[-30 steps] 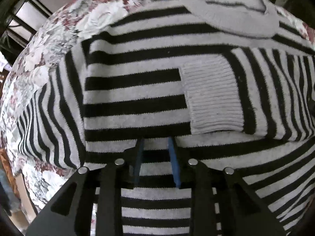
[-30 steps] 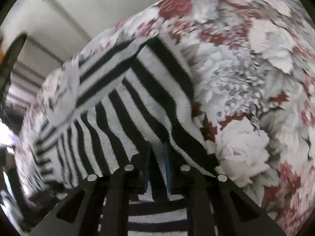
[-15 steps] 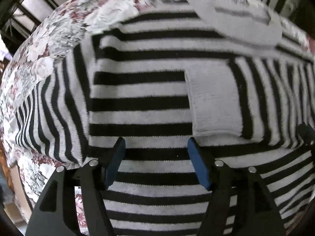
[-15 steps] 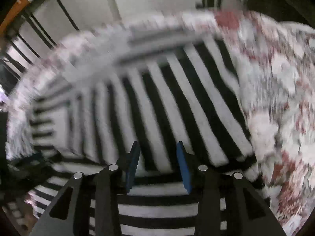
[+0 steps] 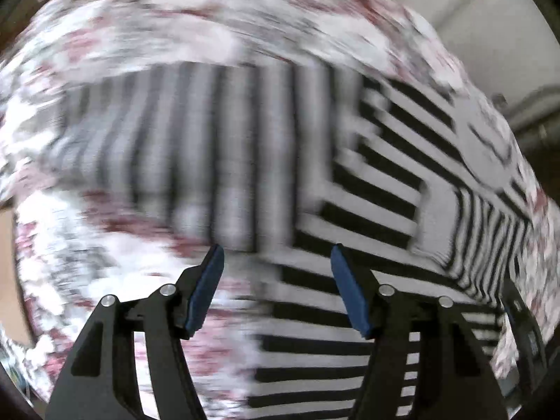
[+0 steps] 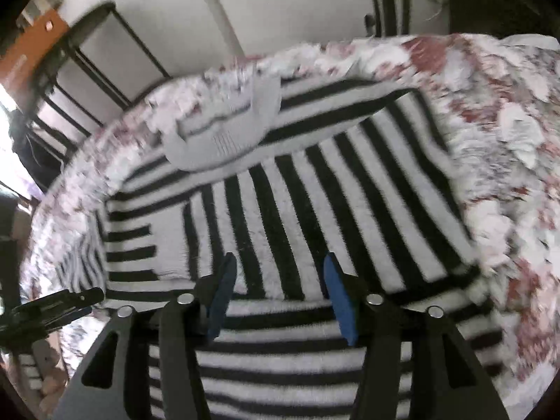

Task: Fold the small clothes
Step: 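Grasp the other striped sleeve by its grey cuff with the left gripper and lift, then carry the held sleeve across the sweater body toward the right gripper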

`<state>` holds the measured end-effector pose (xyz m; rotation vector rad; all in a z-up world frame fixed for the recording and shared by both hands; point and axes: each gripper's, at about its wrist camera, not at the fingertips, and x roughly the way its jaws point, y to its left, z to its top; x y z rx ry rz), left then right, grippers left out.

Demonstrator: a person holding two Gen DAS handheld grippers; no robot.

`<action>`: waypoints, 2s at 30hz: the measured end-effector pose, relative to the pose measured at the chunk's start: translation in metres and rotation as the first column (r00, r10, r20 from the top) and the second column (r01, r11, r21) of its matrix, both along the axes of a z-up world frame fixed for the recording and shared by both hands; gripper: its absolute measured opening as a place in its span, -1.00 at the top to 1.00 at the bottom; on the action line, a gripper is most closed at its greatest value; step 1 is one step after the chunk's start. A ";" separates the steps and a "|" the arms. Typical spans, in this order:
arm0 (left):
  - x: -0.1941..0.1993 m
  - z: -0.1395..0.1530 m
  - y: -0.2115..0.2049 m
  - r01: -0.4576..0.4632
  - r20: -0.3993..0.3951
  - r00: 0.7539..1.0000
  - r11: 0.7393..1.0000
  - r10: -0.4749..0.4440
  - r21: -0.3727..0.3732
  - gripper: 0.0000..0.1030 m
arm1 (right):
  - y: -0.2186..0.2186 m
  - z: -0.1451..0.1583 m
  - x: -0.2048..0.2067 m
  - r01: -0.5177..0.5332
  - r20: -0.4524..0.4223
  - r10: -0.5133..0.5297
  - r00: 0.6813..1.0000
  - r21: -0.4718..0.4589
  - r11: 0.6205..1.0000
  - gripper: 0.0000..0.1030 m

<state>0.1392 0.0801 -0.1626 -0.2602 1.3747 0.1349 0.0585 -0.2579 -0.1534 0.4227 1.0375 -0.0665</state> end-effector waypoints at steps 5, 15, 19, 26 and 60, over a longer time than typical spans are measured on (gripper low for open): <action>-0.005 -0.001 0.078 -0.207 -0.032 0.978 0.974 0.205 -0.089 -0.19 | -0.012 0.003 -0.051 0.043 0.008 -0.045 0.999 0.127 0.991 -0.14; -0.001 -0.044 0.175 -0.448 -0.073 0.892 0.855 0.445 -0.262 0.18 | -0.002 -0.005 -0.045 0.056 0.035 -0.063 0.997 0.177 0.983 -0.14; 0.003 -0.044 0.192 -0.482 -0.039 0.866 0.811 0.499 -0.333 0.21 | 0.000 -0.012 -0.038 0.053 0.020 -0.057 0.998 0.186 0.981 -0.14; -0.011 -0.042 0.214 -0.490 0.003 0.845 0.775 0.535 -0.399 0.35 | -0.002 -0.013 -0.032 0.061 0.027 -0.067 0.997 0.198 0.978 -0.14; -0.006 0.032 0.179 -0.364 0.204 0.878 0.882 0.432 -0.301 0.81 | -0.003 -0.013 -0.027 0.077 0.029 -0.085 0.996 0.215 0.974 -0.16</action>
